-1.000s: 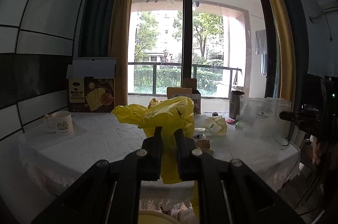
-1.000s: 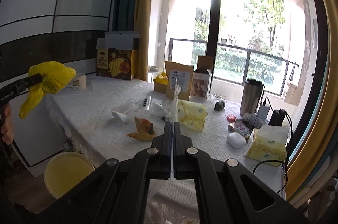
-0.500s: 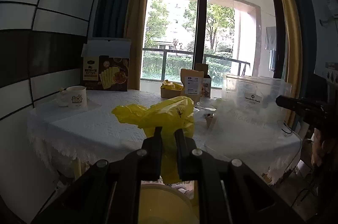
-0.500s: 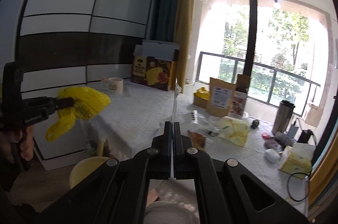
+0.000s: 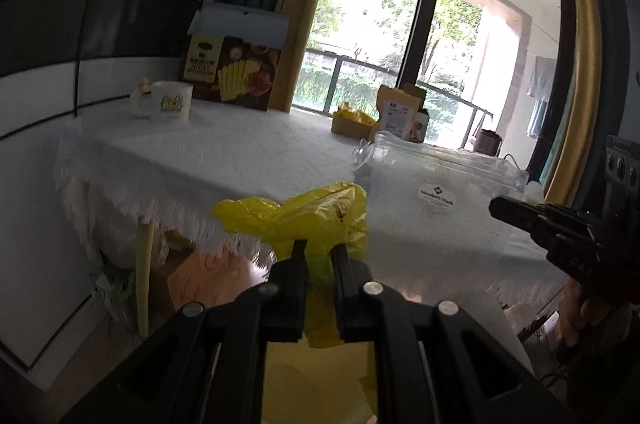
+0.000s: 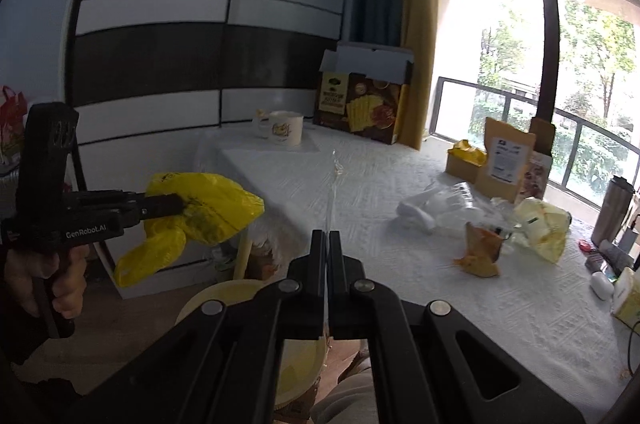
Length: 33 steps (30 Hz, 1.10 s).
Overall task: Collect trash
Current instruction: 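Carry the yellow bag over the bucket and open the left tool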
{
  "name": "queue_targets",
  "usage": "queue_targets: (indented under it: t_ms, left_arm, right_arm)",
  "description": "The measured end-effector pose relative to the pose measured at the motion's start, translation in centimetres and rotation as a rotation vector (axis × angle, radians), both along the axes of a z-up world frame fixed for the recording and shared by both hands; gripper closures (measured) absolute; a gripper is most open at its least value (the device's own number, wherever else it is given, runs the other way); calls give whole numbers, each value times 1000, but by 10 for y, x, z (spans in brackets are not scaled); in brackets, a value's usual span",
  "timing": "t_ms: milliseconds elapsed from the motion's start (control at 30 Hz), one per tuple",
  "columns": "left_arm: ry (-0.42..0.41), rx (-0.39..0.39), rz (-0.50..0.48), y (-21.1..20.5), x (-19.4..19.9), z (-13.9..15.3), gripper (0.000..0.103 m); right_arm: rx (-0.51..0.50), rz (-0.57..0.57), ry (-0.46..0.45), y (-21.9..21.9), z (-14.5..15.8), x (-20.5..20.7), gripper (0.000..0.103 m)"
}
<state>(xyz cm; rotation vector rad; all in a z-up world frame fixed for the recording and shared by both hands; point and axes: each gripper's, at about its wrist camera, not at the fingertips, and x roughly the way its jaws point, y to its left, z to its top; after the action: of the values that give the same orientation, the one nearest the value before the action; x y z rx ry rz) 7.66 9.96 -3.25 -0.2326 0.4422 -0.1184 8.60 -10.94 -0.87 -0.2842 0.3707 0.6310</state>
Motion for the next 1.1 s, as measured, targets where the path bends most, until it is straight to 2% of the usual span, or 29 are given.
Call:
queue_targets:
  t_ms: [467,667,833,900,967,1100]
  left_arm:
    - [106,-5,23,8,21,-29,93]
    - [133,21,24,6,32,-34,93]
    - [154,24,18,0,36,-39,93]
    - [159,29,15,-3,37,-40,93]
    - [163,34,11,-5,37,-40,93]
    - [175,46,0,-12,38,-41,93]
  right_arm:
    - [-23,106,135,41,-62,38,102]
    - [-1,157,230,42,-81,49,101]
    - [2,142,253,37,-86,55,91]
    - [11,134,247,32,-84,54,78]
    - [22,127,246,27,-82,54,72]
    - [34,114,244,18,-79,55,72]
